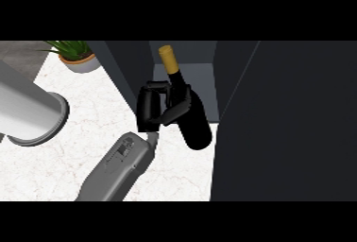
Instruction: Pick up the wine, place it into the cabinet and close the cabinet
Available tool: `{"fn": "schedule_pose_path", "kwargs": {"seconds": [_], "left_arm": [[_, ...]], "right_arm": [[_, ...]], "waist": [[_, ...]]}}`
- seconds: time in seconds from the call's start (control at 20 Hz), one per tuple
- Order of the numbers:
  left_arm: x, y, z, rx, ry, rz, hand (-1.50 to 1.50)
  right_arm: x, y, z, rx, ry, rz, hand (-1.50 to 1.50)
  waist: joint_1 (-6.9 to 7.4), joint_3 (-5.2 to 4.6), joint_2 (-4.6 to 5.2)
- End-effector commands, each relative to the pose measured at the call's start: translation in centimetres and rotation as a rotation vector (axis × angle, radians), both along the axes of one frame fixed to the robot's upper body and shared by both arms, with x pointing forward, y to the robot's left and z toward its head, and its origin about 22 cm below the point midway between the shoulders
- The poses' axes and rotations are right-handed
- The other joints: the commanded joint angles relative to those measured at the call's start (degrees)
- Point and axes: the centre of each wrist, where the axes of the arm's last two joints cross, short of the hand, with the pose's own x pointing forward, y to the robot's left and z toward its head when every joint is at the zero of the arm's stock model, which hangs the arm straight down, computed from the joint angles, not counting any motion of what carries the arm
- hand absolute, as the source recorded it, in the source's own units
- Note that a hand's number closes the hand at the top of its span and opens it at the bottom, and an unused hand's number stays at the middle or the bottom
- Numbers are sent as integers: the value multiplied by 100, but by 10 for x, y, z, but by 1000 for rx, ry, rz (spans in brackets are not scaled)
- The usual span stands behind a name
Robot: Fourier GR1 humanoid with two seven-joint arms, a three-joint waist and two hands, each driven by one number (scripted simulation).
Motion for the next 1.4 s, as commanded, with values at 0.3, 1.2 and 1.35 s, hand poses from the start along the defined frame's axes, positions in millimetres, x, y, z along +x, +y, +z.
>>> {"fn": "schedule_pose_path", "kwargs": {"seconds": [0.3, 1.2, 1.35], "left_arm": [[35, 16, 14, -2, 58, -23, 150], [88, 5, 27, 82, 22, 76, 150], [84, 5, 18, 106, -6, 88, 150]], "right_arm": [[-16, -1, 1, 61, -13, 48, -150], [-1, -3, 4, 65, -17, 67, -150], [-14, 2, 13, 58, -13, 66, -150]], "waist": [[20, 2, -4], [-89, 0, 41], [-91, -3, 22]]}}
